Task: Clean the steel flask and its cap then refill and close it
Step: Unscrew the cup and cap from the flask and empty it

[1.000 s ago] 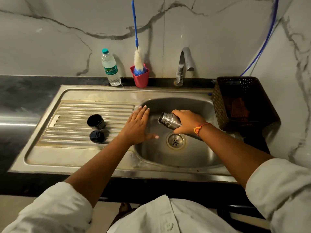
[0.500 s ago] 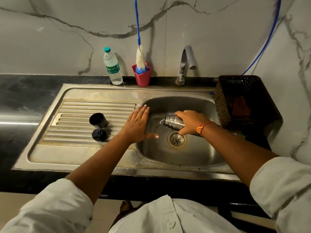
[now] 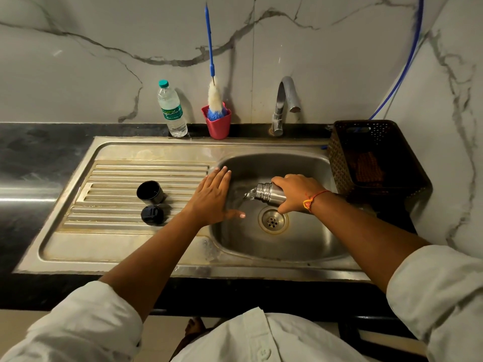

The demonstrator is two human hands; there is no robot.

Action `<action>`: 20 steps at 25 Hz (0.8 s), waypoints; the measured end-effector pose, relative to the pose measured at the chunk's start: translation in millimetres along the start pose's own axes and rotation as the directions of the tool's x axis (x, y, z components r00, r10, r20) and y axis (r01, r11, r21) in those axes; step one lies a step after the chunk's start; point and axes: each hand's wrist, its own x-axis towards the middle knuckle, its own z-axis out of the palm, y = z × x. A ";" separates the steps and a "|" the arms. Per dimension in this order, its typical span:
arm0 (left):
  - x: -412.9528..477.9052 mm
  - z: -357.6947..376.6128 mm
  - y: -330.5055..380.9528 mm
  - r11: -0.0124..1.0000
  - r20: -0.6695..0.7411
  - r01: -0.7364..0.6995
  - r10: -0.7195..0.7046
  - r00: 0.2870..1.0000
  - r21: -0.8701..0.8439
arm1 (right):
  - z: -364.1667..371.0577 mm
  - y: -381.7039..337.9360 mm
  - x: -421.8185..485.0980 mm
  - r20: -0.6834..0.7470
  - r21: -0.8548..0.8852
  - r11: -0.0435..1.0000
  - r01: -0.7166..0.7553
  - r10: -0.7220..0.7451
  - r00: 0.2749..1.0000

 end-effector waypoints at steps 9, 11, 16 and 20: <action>-0.4 -3.9 1.4 1.000 0.005 -0.015 0.015 1.000 0.020 | -4.5 0.0 -2.0 -0.004 -0.049 0.999 -0.011 0.011 1.000; -0.2 -4.0 2.3 1.000 0.002 -0.016 0.016 1.000 0.015 | -5.5 -0.3 -1.6 0.002 -0.064 0.998 -0.012 0.012 1.000; -0.3 -5.5 4.0 1.000 0.005 -0.018 0.018 1.000 0.011 | -7.5 -0.2 -1.5 0.008 -0.072 0.997 -0.015 0.015 1.000; 0.5 -5.1 4.0 1.000 0.012 -0.016 0.015 1.000 0.022 | -10.4 -0.6 -2.6 0.019 -0.072 0.997 -0.022 0.024 1.000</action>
